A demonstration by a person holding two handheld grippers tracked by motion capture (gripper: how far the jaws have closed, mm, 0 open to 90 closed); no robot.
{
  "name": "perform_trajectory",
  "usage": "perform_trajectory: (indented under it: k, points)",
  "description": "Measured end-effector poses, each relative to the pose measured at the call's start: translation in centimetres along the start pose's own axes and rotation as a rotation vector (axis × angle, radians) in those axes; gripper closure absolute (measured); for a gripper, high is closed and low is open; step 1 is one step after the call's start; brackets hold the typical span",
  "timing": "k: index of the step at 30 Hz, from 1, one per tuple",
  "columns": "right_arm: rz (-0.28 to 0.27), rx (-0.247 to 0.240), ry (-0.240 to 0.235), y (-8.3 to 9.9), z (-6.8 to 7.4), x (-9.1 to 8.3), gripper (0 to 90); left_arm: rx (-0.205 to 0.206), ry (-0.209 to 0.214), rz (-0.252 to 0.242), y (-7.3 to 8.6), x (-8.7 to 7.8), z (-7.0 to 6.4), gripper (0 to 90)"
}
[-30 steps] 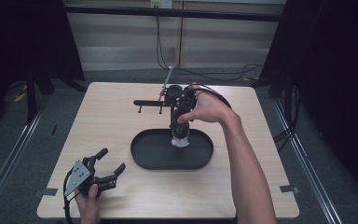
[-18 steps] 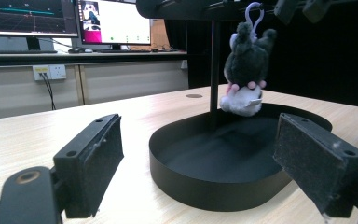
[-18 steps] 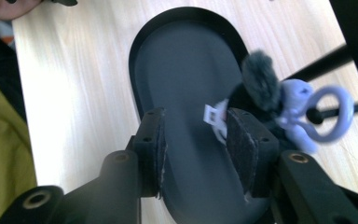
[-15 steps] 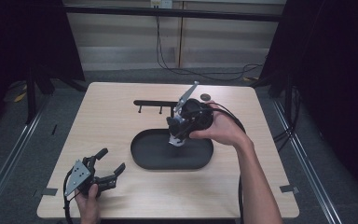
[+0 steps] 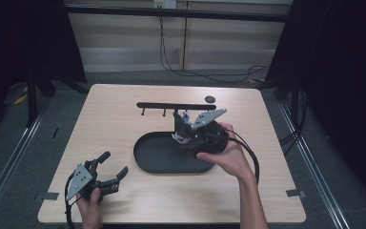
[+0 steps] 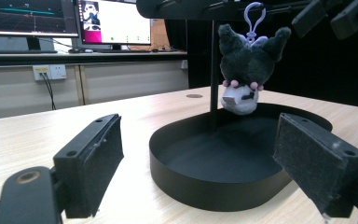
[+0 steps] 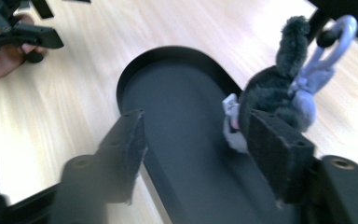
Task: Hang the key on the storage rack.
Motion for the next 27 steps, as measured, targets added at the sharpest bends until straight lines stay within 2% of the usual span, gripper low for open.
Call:
perform_trajectory:
  k: [1, 2, 5, 7, 10, 12, 13, 14, 15, 19, 22, 23, 24, 25, 26, 27]
  points:
    - [0.0, 0.0, 0.0, 0.0, 0.0, 0.0, 35.3, 0.0, 0.0, 0.0, 0.0, 0.0, 0.0, 15.3]
    - [-0.056, 0.04, 0.011, 0.8, 0.3, 0.2, 27.2, 0.001, 0.0, -0.001, 0.0, 0.0, 0.0, 15.3]
    - [-0.096, 0.102, 0.021, 2.2, 0.4, 0.5, 25.1, -0.003, 0.001, -0.003, 0.0, 0.0, 0.0, 15.3]
    - [-0.128, 0.119, 0.018, 2.9, 0.7, 0.6, 24.9, 0.0, 0.0, 0.0, 0.0, 0.0, 0.0, 15.3]
    - [-0.158, 0.148, 0.035, 4.2, 0.9, 0.8, 16.8, 0.0, 0.0, -0.001, 0.0, 0.0, 0.0, 15.3]
    - [-0.178, 0.187, 0.043, 5.1, 1.0, 0.8, 14.2, 0.001, -0.001, -0.001, 0.0, 0.0, 0.0, 15.3]
    - [-0.178, 0.187, 0.043, 5.1, 1.0, 0.8, 14.2, 0.001, -0.001, -0.001, 0.0, 0.0, 0.0, 15.3]
    - [-0.188, 0.187, 0.061, 5.6, 1.1, 0.8, 13.8, 0.001, -0.001, -0.001, 0.0, 0.0, 0.0, 15.3]
    - [-0.209, 0.196, 0.108, 6.7, 1.3, 1.0, 13.8, 0.001, 0.0, -0.001, 0.0, 0.0, 0.0, 15.3]
    - [-0.23, 0.212, 0.18, 8.5, 1.7, 1.3, 13.8, 0.0, -0.001, -0.001, 0.0, 0.0, 0.0, 15.3]
    - [-0.313, 0.245, 0.233, 9.9, 2.1, 1.4, 13.6, 0.0, 0.0, -0.001, 0.0, 0.0, 0.0, 15.3]
    - [-0.338, 0.252, 0.299, 10.6, 2.1, 1.5, 13.8, -0.004, 0.001, -0.001, 0.0, 0.0, 0.0, 15.3]
    - [-0.343, 0.257, 0.336, 11.0, 2.1, 1.5, 13.7, 0.001, 0.0, -0.001, 0.0, 0.0, 0.0, 15.3]
    - [-0.343, 0.257, 0.336, 11.0, 2.1, 1.5, 13.7, 0.001, 0.0, -0.001, 0.0, 0.0, 0.0, 15.3]
    - [-0.359, 0.275, 0.407, 12.1, 2.1, 1.8, 13.5, 0.001, 0.0, -0.001, 0.0, 0.0, 0.0, 15.3]
    - [-0.368, 0.276, 0.425, 12.5, 2.2, 1.9, 13.6, 0.001, 0.0, 0.0, 0.0, 0.0, 0.0, 15.3]
Point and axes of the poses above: each handheld gripper's, and its own axes: x roughly forward along the jaws, y roughly out of its underside, z roughly to its left, the point moved 5 cm from there along x, roughly forward along the jaws, and after that the axes turned 5 degrees about y, right-handed, at the moved point
